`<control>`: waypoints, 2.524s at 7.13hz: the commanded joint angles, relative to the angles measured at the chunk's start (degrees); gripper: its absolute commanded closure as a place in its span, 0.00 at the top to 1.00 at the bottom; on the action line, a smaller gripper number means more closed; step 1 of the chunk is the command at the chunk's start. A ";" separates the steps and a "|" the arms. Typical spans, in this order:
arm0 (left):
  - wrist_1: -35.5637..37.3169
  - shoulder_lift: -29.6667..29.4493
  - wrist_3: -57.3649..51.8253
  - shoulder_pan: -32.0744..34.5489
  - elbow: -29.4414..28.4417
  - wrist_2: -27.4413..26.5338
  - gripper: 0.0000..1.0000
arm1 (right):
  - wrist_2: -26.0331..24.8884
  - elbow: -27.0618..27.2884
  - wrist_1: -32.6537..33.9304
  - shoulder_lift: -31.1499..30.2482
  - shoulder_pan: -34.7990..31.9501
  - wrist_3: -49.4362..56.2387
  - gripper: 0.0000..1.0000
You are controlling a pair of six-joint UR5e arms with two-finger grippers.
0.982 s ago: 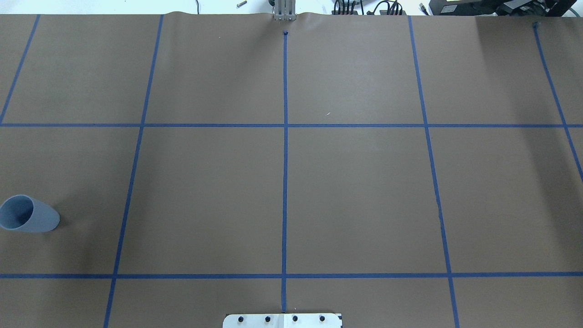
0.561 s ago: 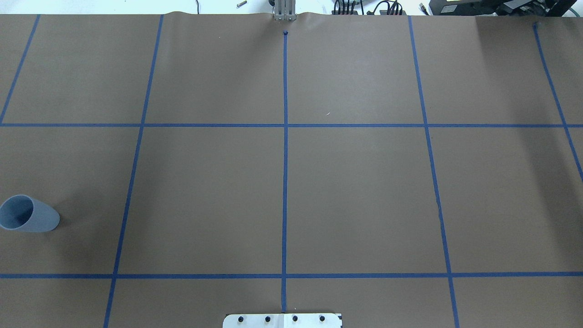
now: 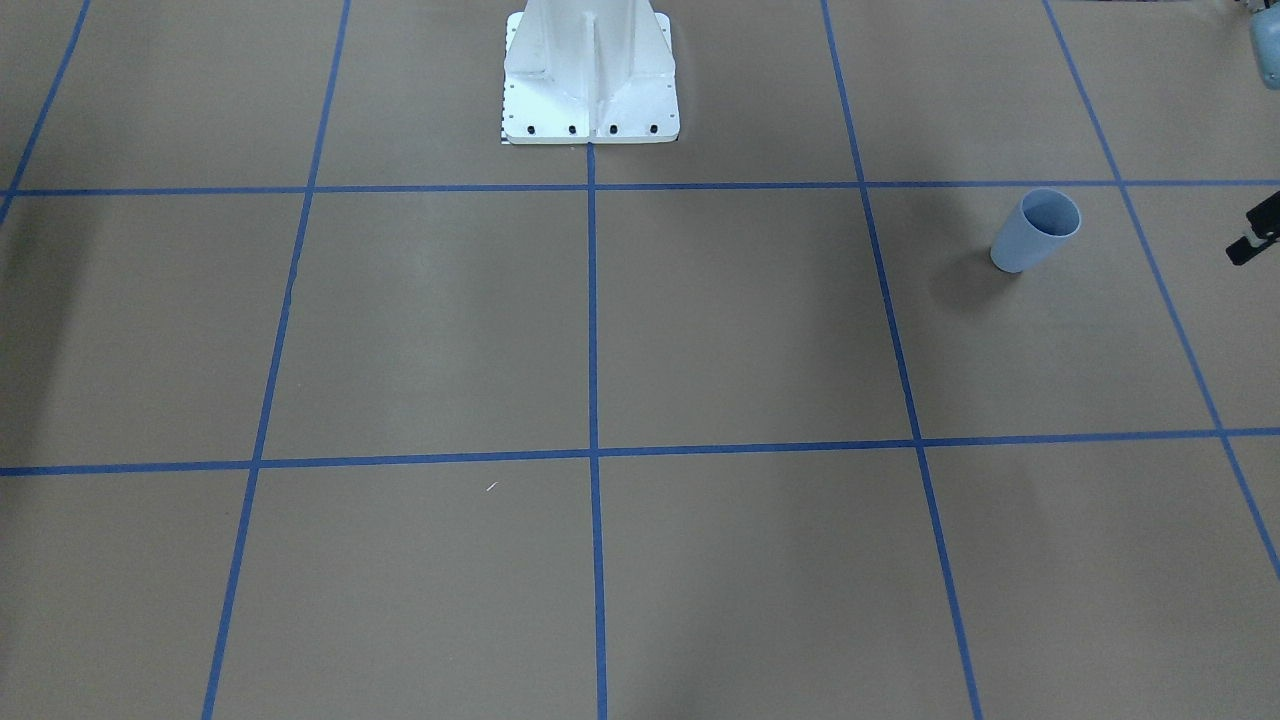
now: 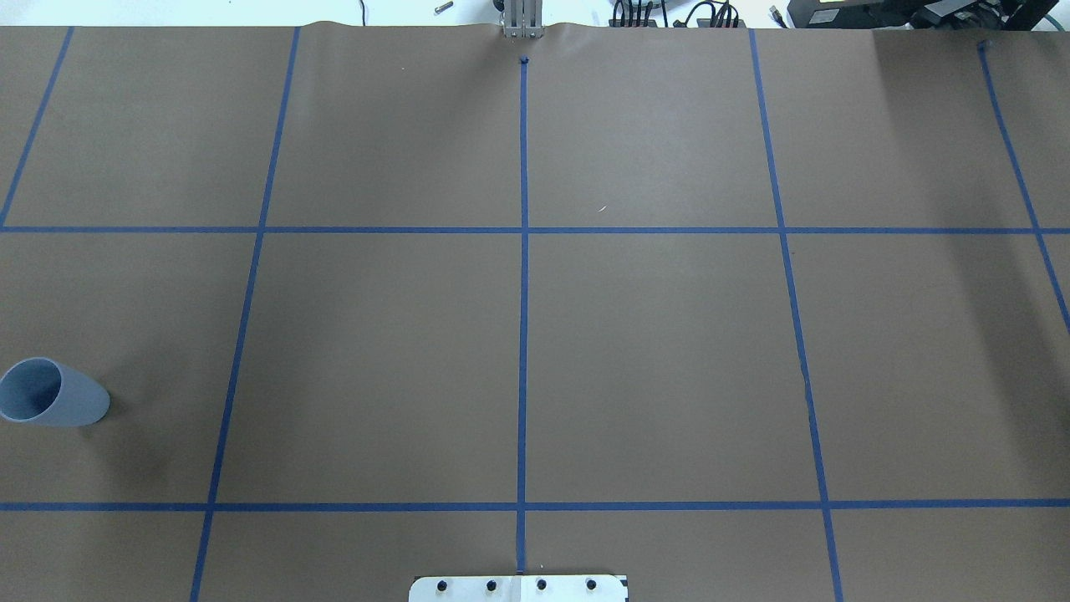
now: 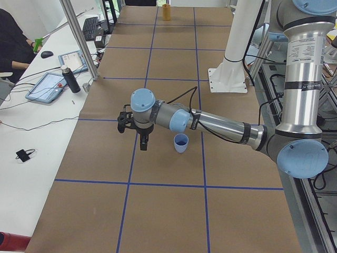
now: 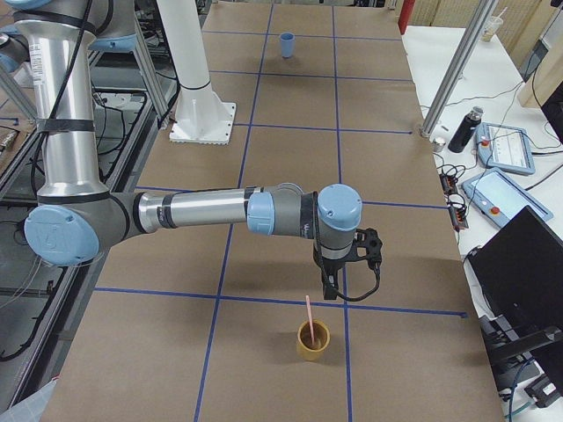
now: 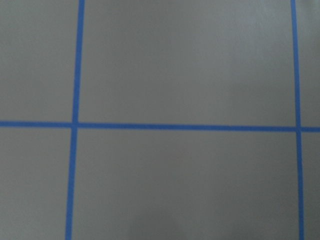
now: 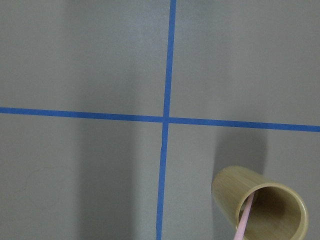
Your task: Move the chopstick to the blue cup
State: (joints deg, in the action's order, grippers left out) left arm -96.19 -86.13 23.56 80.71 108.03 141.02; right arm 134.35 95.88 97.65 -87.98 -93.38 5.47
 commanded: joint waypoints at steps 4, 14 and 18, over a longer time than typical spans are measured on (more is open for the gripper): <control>-23.24 17.83 22.47 -14.67 6.84 -3.71 0.99 | -1.29 -0.61 -0.27 -0.96 1.10 -0.02 1.00; -32.22 14.06 30.23 -25.07 -2.12 -9.79 0.98 | -1.38 -0.17 -0.09 -0.35 1.10 -0.73 1.00; -32.31 14.32 30.14 -26.39 -2.21 -9.18 0.01 | -1.20 -0.35 -0.01 -0.35 1.10 -0.73 1.00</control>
State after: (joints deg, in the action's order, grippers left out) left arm -128.50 -72.01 53.73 54.41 105.75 131.71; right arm 133.08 95.53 97.64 -88.33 -92.29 4.75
